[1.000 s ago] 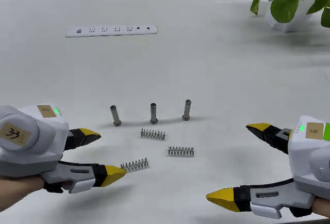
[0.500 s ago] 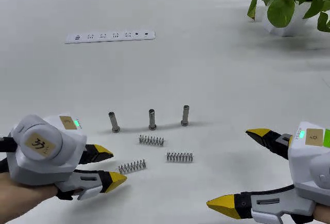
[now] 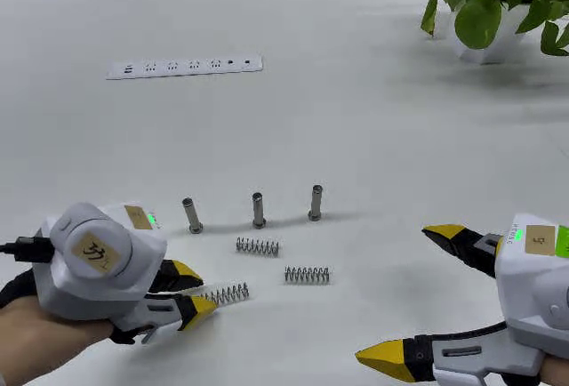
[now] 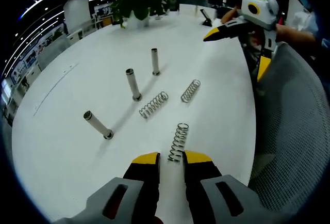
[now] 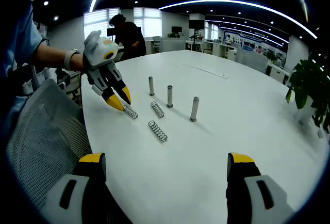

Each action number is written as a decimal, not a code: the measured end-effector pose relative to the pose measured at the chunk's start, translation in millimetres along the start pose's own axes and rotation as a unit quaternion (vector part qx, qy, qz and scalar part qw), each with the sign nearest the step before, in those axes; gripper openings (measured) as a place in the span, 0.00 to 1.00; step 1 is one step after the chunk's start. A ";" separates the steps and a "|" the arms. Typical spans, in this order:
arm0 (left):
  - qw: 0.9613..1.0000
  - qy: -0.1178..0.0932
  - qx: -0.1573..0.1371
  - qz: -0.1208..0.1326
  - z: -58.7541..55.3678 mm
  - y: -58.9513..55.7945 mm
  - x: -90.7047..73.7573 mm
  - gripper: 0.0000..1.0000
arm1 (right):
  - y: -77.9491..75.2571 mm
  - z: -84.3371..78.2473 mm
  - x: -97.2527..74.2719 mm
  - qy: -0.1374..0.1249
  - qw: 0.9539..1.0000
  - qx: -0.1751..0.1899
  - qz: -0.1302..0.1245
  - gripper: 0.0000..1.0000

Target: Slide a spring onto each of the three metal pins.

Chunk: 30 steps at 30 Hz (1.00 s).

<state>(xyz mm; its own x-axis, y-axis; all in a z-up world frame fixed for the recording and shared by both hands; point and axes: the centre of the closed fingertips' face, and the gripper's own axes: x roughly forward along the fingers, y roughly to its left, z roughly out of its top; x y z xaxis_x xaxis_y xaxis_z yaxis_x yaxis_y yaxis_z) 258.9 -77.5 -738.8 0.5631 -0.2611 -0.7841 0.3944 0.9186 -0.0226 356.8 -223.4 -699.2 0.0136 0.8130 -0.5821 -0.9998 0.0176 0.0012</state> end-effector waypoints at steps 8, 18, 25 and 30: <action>1.000 0.015 0.020 0.000 -3.3 -4.2 2.3 0.16 | 0.2 0.3 -0.3 -0.001 1.000 0.001 0.000 0.99; 1.000 0.022 0.017 -0.002 -5.3 -4.6 6.7 0.14 | -0.2 -0.6 -0.5 -0.001 1.000 0.002 -0.001 0.99; 0.999 0.027 0.028 0.002 -2.7 -4.9 7.2 0.13 | -0.4 -2.8 0.5 0.001 1.000 0.004 0.002 0.99; 0.998 0.035 0.044 0.007 -2.7 -4.0 8.1 0.11 | -0.3 -2.4 1.4 0.001 1.000 0.004 0.003 0.99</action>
<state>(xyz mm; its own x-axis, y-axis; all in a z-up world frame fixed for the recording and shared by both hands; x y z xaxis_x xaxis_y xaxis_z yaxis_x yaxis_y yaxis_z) 259.8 -82.5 -746.8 0.5174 -0.2243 -0.8258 0.4517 0.8912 0.0409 357.1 -223.7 -702.0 0.0073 0.8124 -0.5830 -0.9998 0.0167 0.0107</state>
